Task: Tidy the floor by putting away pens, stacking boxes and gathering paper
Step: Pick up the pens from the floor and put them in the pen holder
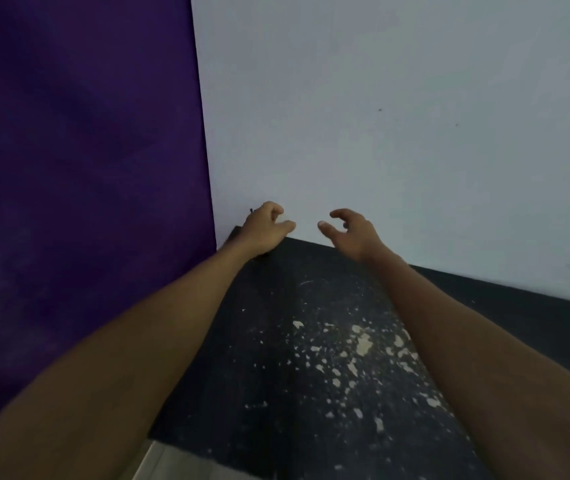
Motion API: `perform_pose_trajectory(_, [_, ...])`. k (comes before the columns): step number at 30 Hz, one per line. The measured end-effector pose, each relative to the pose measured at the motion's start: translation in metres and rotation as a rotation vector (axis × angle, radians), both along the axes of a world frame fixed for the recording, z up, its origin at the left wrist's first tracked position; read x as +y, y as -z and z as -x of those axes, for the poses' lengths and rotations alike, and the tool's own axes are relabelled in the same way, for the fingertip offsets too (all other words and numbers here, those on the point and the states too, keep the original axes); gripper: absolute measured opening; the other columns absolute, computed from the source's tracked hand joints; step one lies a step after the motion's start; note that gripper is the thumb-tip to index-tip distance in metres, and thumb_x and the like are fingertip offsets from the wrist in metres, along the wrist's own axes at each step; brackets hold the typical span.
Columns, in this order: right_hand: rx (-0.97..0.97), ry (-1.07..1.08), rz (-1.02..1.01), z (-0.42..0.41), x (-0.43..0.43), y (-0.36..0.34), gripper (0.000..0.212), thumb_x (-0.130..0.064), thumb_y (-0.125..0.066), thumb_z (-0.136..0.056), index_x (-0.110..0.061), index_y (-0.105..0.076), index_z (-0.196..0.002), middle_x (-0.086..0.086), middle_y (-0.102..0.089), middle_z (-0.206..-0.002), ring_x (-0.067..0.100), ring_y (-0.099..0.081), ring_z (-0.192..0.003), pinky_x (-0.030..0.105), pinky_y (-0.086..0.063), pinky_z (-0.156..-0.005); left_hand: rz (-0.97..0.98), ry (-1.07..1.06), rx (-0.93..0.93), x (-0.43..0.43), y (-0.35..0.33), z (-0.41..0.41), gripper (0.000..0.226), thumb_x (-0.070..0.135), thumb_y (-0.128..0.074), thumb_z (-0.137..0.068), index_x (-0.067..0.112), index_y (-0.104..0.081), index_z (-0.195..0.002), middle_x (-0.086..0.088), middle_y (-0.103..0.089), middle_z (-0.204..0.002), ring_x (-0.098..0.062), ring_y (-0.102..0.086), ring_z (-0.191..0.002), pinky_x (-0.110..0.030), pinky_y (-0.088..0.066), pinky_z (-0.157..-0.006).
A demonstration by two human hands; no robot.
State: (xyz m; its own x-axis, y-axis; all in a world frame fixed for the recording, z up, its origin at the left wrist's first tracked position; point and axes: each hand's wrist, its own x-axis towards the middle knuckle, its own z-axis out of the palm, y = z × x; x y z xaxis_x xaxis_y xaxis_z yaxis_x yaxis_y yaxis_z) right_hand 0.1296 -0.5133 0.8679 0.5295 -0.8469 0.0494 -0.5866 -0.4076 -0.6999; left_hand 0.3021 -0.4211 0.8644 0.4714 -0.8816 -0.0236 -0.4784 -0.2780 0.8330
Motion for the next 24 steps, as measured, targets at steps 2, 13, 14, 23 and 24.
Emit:
perform_pose_trajectory(2, [0.067, -0.020, 0.015, 0.034, 0.026, -0.010, 0.062, -0.053, -0.055, -0.088, -0.017, -0.045, -0.137, 0.007, -0.048, -0.142, 0.026, -0.046, -0.129, 0.034, -0.037, -0.103, -0.029, 0.045, -0.071, 0.024, -0.007, 0.028, 0.054, 0.035, -0.059, -0.088, 0.014, -0.043, -0.135, -0.004, -0.046, -0.138, -0.021, -0.045, -0.126, -0.028, -0.036, -0.100])
perform_pose_trajectory(13, [0.132, 0.023, -0.046, 0.199, 0.111, -0.043, 0.078, -0.053, -0.056, -0.088, -0.014, -0.025, -0.148, 0.009, -0.031, -0.153, 0.028, -0.035, -0.138, 0.037, -0.031, -0.109, -0.132, 0.269, -0.327, 0.110, -0.057, 0.155, 0.064, 0.040, -0.059, -0.089, 0.014, -0.033, -0.142, -0.009, -0.036, -0.148, -0.024, -0.040, -0.133, -0.037, -0.036, -0.110])
perform_pose_trajectory(14, [0.129, 0.032, -0.060, 0.210, 0.114, -0.046, 0.079, -0.053, -0.056, -0.088, -0.013, -0.025, -0.148, 0.009, -0.030, -0.154, 0.028, -0.034, -0.138, 0.037, -0.031, -0.109, -0.135, 0.278, -0.341, 0.112, -0.062, 0.163, 0.064, 0.040, -0.059, -0.090, 0.015, -0.033, -0.142, -0.009, -0.036, -0.148, -0.024, -0.040, -0.132, -0.038, -0.036, -0.109])
perform_pose_trajectory(23, [0.063, 0.079, -0.072, 0.254, 0.137, -0.072, 0.080, -0.055, -0.056, -0.087, -0.014, -0.024, -0.149, 0.007, -0.029, -0.154, 0.027, -0.032, -0.140, 0.039, -0.030, -0.111, -0.158, 0.365, -0.394, 0.127, -0.075, 0.209, 0.064, 0.038, -0.058, -0.091, 0.012, -0.031, -0.143, -0.010, -0.037, -0.148, -0.024, -0.040, -0.132, -0.037, -0.036, -0.110])
perform_pose_trajectory(24, [0.062, 0.089, -0.079, 0.256, 0.141, -0.072, 0.081, -0.055, -0.056, -0.087, -0.015, -0.024, -0.149, 0.007, -0.029, -0.154, 0.027, -0.032, -0.139, 0.039, -0.030, -0.110, -0.161, 0.379, -0.388, 0.130, -0.072, 0.213, 0.064, 0.038, -0.058, -0.091, 0.012, -0.031, -0.143, -0.010, -0.037, -0.148, -0.024, -0.040, -0.132, -0.037, -0.036, -0.110])
